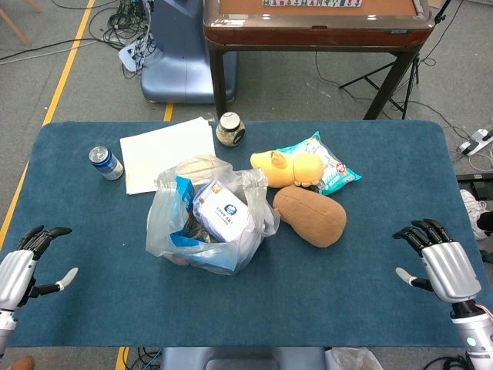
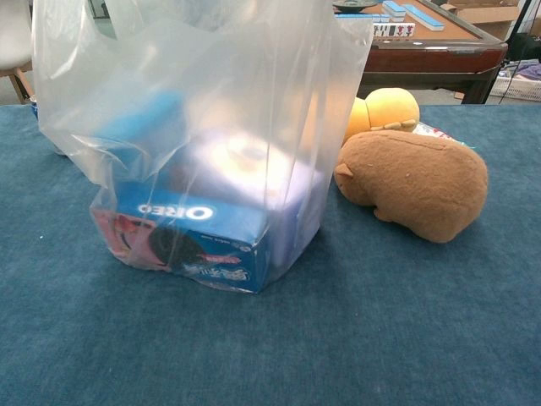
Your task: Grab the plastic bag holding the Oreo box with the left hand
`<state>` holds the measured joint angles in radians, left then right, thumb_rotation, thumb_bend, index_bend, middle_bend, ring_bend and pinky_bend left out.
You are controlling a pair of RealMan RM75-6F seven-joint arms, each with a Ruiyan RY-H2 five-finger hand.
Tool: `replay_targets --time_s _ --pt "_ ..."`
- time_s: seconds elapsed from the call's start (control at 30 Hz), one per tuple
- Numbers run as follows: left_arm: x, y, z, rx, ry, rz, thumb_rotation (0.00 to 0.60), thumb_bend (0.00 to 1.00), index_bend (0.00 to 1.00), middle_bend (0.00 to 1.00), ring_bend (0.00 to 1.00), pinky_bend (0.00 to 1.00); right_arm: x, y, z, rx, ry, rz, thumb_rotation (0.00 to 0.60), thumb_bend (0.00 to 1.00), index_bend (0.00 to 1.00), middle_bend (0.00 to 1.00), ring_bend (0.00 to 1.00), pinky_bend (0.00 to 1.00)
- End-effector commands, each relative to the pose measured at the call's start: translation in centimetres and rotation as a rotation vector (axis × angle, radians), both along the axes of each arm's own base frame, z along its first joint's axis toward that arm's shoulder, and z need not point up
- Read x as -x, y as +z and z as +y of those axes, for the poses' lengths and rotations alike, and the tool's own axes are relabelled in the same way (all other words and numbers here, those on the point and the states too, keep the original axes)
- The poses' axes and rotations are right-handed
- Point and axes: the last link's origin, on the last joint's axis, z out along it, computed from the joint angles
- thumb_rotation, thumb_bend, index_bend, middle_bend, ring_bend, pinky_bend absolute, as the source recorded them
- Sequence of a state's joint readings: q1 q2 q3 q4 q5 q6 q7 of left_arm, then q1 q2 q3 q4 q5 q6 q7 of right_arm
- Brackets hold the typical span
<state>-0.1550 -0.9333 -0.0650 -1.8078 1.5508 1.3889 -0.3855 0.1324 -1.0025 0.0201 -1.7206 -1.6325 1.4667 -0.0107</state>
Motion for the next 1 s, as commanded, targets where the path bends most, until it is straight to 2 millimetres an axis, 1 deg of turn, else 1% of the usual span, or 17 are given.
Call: replay_targets --time_s 0.03,0.1,0.27,0.33,0.43,0.5,0.6,0.73,0.83,1.0 --pt "-2.3 0.6 3.0 0.115 -0.083 -0.153 0.348 0.23 0.18 0.2 0.17 0.05 0.0 0.0 0.1 0.002 0.0 0.0 0.6 0.11 0.33 0.32 0.18 0.18" --pt "-3.0 0.7 3.9 0.14 -0.107 -0.179 0.323 0.23 0.17 0.2 0.17 0.05 -0.1 0.0 0.1 0.002 0.002 -0.001 0.6 0.11 0.33 0.32 0.18 0.18" --pt "-5.4 0.3 6.1 0.233 -0.151 -0.257 0.284 0.23 0.17 0.2 0.17 0.05 -0.1 0.0 0.1 0.003 0.001 0.0 0.6 0.11 0.33 0.32 0.18 0.18" --pt "-6.3 0.1 6.7 0.27 -0.163 -0.299 0.251 0.23 0.17 0.2 0.17 0.05 0.0 0.0 0.1 0.003 -0.001 -0.001 0.6 0.11 0.33 0.32 0.18 0.18" --pt "-8.1 -0.1 7.8 0.332 -0.187 -0.379 0.157 0.22 0.17 0.2 0.17 0.05 0.1 0.0 0.1 0.004 -0.007 -0.001 0.6 0.11 0.33 0.32 0.18 0.18" --pt "-9.0 -0.3 8.2 0.369 -0.198 -0.421 0.122 0.22 0.17 0.2 0.17 0.05 0.2 -0.1 0.1 0.003 -0.01 -0.001 0.6 0.11 0.33 0.32 0.18 0.18" --pt "-10.5 -0.6 9.0 0.438 -0.213 -0.474 0.097 0.22 0.17 0.2 0.17 0.05 0.3 -0.1 0.1 0.004 -0.012 -0.003 0.6 0.11 0.33 0.32 0.18 0.18" --pt "-12.4 -1.4 9.7 0.524 -0.242 -0.52 0.083 0.22 0.18 0.2 0.17 0.05 0.5 -0.1 0.1 0.005 -0.017 -0.004 0.6 0.11 0.33 0.32 0.18 0.18" --pt "-13.8 -2.0 10.1 0.578 -0.267 -0.542 0.077 0.22 0.19 0.2 0.17 0.05 0.6 -0.1 0.2 0.007 -0.021 -0.004 0.6 0.11 0.33 0.32 0.18 0.18" --pt "-15.9 -3.1 10.4 0.667 -0.291 -0.582 0.033 0.21 0.2 0.2 0.17 0.05 0.8 0.0 0.3 0.011 -0.025 -0.004 0.6 0.11 0.33 0.32 0.18 0.18"
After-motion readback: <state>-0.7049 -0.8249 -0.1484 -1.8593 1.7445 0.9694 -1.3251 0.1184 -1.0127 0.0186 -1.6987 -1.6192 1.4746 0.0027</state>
